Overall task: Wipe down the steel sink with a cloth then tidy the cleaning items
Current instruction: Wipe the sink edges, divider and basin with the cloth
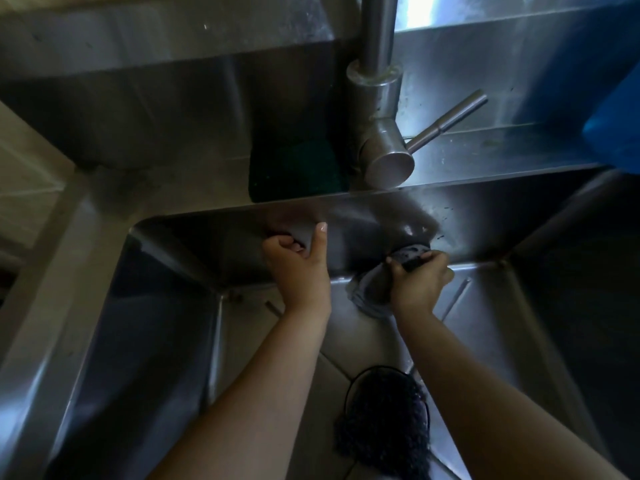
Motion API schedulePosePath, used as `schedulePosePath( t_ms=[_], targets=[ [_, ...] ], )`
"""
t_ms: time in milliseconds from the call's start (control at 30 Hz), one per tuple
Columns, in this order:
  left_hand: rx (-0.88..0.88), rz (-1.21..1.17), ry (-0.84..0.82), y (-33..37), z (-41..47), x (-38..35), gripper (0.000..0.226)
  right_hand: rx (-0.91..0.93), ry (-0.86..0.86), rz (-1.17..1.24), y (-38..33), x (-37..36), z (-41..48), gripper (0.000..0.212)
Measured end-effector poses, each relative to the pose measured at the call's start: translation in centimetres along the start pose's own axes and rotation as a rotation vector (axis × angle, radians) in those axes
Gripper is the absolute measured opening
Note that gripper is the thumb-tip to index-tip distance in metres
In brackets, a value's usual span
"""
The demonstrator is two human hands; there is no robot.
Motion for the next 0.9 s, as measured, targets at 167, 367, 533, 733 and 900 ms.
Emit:
schedulePosePath(
  t_ms=[167,367,533,733,900],
  targets=[
    [0.012,-0.020,0.006,0.4,-0.1,-0.2,0.039,0.024,0.004,0.047,-0.4,1.2,0.0,0.041],
    [0.030,0.012,-0.013,0.6,-0.6,-0.4,0.027,0.065,0.104,0.166,-1.8,3.5,-0.7,0.046],
    [0.009,0.056,-0.076,0.8,-2.2,-1.3,0.030,0.064,0.133,0.295,-3.7,6.3,-0.5,0.047],
    [0.059,0.010,-0.110,1.4,-3.9,-3.6,0.030,0.192,0.104,0.362,-6.3,7.9,0.3,0.049],
    [0.055,-0.028,-0.080,2.0,-4.2,-5.7,0.029,0.268,0.046,0.374,-7.7,8.2,0.5,0.047]
  ],
)
Point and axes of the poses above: each hand's wrist, its own z-axis towards the middle knuckle, its own x-axis out of the back of the hand, y = z × x, the point moved 1 cm from there along z, towards the middle knuckle, and after that the axes turned 2 degrees about z, right-handed, at the moved point
